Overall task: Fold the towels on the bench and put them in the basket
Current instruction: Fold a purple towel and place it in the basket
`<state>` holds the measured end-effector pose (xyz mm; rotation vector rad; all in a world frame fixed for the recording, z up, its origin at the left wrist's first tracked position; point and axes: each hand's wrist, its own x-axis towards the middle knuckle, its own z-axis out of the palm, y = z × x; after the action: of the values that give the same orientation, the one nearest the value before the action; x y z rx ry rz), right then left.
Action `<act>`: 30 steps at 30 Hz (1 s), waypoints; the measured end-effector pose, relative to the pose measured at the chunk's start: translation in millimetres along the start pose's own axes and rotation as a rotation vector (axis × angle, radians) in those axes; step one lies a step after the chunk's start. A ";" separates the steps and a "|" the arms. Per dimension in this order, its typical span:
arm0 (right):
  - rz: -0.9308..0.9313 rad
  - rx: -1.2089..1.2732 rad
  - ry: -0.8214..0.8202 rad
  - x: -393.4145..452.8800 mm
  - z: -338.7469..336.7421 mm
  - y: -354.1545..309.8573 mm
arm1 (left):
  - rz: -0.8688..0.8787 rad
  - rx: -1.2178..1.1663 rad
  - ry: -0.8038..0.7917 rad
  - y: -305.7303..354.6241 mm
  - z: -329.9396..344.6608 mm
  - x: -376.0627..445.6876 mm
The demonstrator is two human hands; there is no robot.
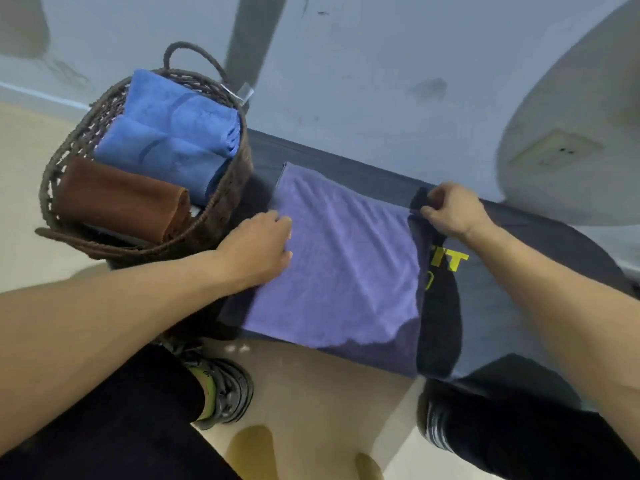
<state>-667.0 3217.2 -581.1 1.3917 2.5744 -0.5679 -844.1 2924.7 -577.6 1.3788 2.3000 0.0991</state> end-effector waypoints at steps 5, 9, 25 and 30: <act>0.017 0.328 -0.139 -7.7 10.9 28.1 | -0.027 -0.044 0.096 -15.1 -13.1 46.9; -0.072 0.209 -0.185 1.7 15.0 22.2 | 0.013 0.042 -0.027 -23.1 -13.7 77.8; 0.459 0.972 -0.301 14.7 16.2 27.1 | 0.148 0.300 -0.098 -10.0 -15.6 99.9; 0.489 0.913 -0.062 21.2 10.3 24.8 | 0.105 0.170 -0.162 -22.0 -11.4 103.6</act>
<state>-658.5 3241.7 -603.4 2.0781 1.8132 -1.7548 -907.9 3003.9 -609.3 1.5316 2.1424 -0.1737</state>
